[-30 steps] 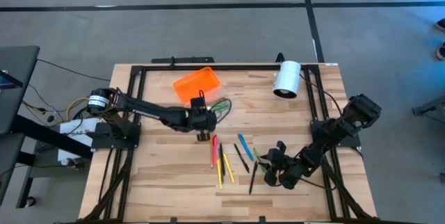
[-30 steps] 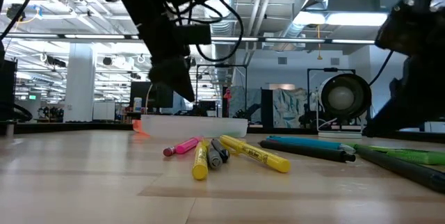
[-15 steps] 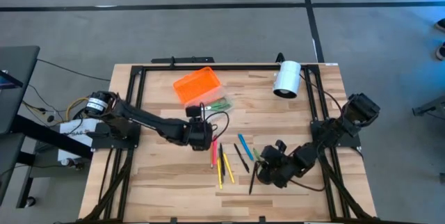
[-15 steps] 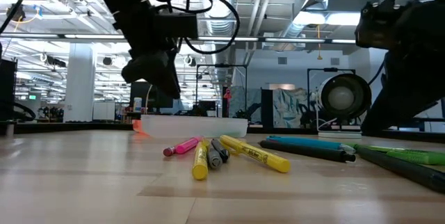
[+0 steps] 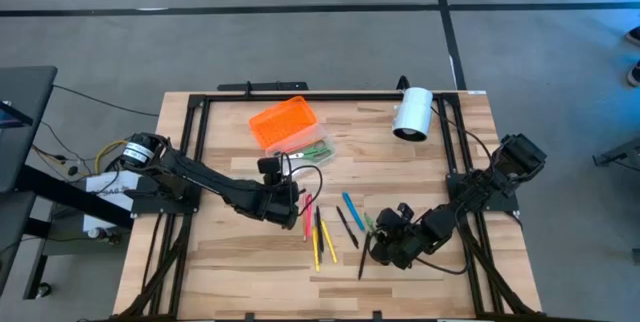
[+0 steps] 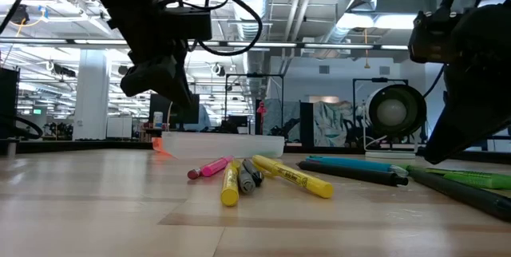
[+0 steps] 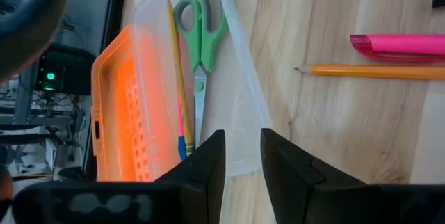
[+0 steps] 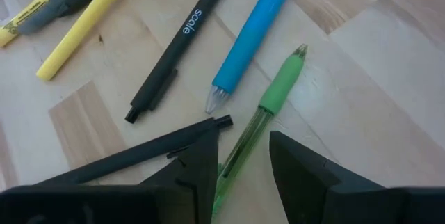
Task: Pick & place school supplies into a supply box
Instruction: Put the green pen into the supply box
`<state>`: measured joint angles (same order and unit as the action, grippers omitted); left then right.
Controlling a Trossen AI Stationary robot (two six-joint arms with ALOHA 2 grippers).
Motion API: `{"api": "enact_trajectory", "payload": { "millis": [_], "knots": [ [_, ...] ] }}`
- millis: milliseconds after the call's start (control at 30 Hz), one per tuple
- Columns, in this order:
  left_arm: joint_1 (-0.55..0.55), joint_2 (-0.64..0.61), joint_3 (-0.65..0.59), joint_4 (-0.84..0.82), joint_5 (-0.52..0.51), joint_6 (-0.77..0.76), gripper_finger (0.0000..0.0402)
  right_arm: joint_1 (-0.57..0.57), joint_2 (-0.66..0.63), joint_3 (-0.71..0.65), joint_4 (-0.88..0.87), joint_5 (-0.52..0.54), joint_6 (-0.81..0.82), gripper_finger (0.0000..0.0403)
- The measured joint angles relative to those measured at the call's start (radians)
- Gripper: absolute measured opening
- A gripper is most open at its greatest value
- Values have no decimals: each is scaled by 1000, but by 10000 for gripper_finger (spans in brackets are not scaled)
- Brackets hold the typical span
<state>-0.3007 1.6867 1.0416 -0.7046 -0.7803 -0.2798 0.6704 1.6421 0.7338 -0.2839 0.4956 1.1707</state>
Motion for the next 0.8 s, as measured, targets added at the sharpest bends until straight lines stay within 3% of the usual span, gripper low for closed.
{"api": "enact_trajectory", "payload": {
  "millis": [267,533,800],
  "knots": [
    [-15,0,0,-8,-12,-21,83,0,3,0,1,0,8,122],
    [-15,0,0,-24,-14,-39,84,-3,87,6,35,0,27,122],
    [-15,0,0,-33,-16,-40,84,-5,109,60,-94,-48,60,117]
  ]
}}
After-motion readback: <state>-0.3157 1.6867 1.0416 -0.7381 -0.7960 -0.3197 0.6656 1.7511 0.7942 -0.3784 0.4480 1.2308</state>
